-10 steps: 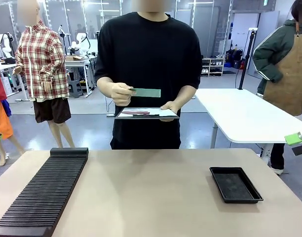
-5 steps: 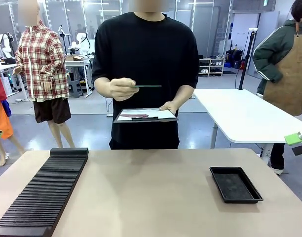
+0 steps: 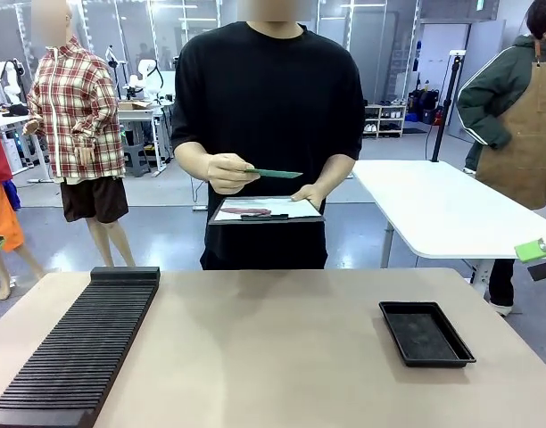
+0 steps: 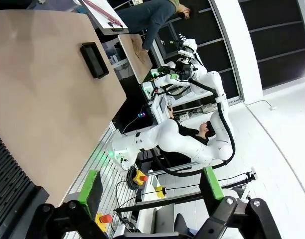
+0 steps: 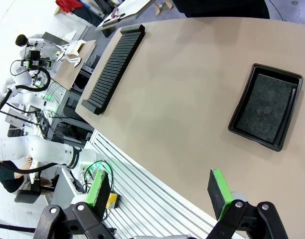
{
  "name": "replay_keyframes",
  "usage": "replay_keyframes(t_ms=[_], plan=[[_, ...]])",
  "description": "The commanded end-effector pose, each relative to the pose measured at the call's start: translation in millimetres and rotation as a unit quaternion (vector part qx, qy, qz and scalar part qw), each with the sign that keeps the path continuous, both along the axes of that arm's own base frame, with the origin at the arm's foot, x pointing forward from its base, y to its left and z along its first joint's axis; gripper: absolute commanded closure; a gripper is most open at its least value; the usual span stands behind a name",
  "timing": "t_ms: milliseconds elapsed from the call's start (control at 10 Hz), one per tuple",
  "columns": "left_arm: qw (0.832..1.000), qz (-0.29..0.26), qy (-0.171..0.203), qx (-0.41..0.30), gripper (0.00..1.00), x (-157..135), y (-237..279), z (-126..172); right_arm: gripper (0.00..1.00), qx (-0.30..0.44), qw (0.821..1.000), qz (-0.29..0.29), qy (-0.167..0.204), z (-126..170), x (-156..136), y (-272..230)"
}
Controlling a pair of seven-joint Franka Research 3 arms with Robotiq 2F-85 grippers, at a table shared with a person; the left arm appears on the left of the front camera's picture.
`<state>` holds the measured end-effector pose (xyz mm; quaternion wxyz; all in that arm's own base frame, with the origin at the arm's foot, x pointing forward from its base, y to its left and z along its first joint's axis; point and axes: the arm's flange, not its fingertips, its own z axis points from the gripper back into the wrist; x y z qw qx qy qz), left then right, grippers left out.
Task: Inspect the PCB.
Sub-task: Pick up the Blank PCB that the human is holding.
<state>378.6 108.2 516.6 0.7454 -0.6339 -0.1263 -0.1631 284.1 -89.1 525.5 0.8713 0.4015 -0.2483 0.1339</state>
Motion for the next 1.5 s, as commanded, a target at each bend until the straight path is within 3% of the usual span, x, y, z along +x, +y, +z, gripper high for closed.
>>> replay_keyframes(t_ms=[0, 1400], plan=[[1.000, -0.007, 0.000, -0.001, 0.00, 2.7, 1.0, 3.8, 0.00, 0.007, 1.000, 0.006, -0.009, 0.6, 0.5, 0.0], [1.000, -0.007, 0.000, -0.001, 0.00, 2.7, 1.0, 3.8, 0.00, 0.007, 1.000, 0.006, -0.009, 0.6, 0.5, 0.0]])
